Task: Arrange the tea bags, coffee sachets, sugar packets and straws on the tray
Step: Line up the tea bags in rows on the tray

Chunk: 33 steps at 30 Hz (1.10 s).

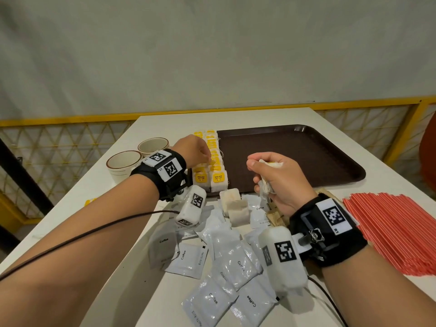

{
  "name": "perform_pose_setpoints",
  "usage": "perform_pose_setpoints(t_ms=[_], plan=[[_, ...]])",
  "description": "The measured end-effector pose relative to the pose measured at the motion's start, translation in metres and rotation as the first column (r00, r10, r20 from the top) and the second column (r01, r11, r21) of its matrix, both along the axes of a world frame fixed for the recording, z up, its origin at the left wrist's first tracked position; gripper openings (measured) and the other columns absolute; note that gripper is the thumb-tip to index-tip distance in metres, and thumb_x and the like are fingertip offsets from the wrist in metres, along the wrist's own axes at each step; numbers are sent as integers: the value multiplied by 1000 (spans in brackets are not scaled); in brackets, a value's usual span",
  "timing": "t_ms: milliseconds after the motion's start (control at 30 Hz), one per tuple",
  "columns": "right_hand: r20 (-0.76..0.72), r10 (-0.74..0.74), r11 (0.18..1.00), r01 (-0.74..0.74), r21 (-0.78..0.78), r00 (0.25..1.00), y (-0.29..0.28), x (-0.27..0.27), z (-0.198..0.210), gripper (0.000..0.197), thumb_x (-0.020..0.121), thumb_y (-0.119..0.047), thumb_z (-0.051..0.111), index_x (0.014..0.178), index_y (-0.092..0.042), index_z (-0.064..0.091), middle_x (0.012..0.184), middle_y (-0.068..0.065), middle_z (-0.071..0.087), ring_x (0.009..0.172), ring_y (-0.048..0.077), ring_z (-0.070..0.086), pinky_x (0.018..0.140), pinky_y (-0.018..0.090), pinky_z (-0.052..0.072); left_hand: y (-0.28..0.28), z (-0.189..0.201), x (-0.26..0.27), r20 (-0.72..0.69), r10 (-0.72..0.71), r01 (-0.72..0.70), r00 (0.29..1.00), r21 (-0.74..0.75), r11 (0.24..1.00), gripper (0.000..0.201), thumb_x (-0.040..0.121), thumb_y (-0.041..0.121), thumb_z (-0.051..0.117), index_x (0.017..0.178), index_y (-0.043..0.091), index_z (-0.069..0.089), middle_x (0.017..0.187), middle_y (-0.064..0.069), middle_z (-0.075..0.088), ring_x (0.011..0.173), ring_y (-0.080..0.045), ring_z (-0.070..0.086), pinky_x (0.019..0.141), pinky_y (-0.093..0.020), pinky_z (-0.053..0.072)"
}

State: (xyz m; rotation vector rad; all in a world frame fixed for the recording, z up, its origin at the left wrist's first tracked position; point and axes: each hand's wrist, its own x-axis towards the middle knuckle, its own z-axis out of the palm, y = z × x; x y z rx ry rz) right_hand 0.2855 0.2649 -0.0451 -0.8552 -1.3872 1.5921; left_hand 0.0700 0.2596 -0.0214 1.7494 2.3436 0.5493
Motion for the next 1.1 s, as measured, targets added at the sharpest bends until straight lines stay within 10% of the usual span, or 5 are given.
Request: perform_pose_setpoints(t_ms=[433, 600, 1100], plan=[[12, 2, 1000, -2, -24, 1000, -3, 1, 2, 4, 86, -11, 68, 89, -13, 69, 81, 7, 63, 53, 9, 53, 48, 24, 46, -16, -2, 19, -129, -203, 174, 971, -210, 962, 11, 79, 34, 72, 69, 31, 68, 76, 20, 59, 89, -10, 57, 92, -42, 46], [-16, 36, 985, -38, -168, 999, -2, 1, 6, 18, 89, -24, 65, 103, -13, 62, 82, 3, 60, 56, 11, 52, 52, 27, 45, -33, 17, 35, 63, -303, 309, 951, -208, 928, 22, 83, 39, 68, 88, 19, 74, 85, 12, 64, 86, -7, 57, 78, -22, 45], [79, 129, 984, -118, -131, 989, -1, 3, 4, 15, 87, -2, 62, 98, -10, 67, 72, 6, 53, 57, 13, 50, 43, 23, 42, -40, -6, 56, -135, -417, 363, 899, -303, 881, 17, 81, 22, 69, 84, 25, 53, 82, 9, 51, 76, -10, 48, 61, -18, 36]])
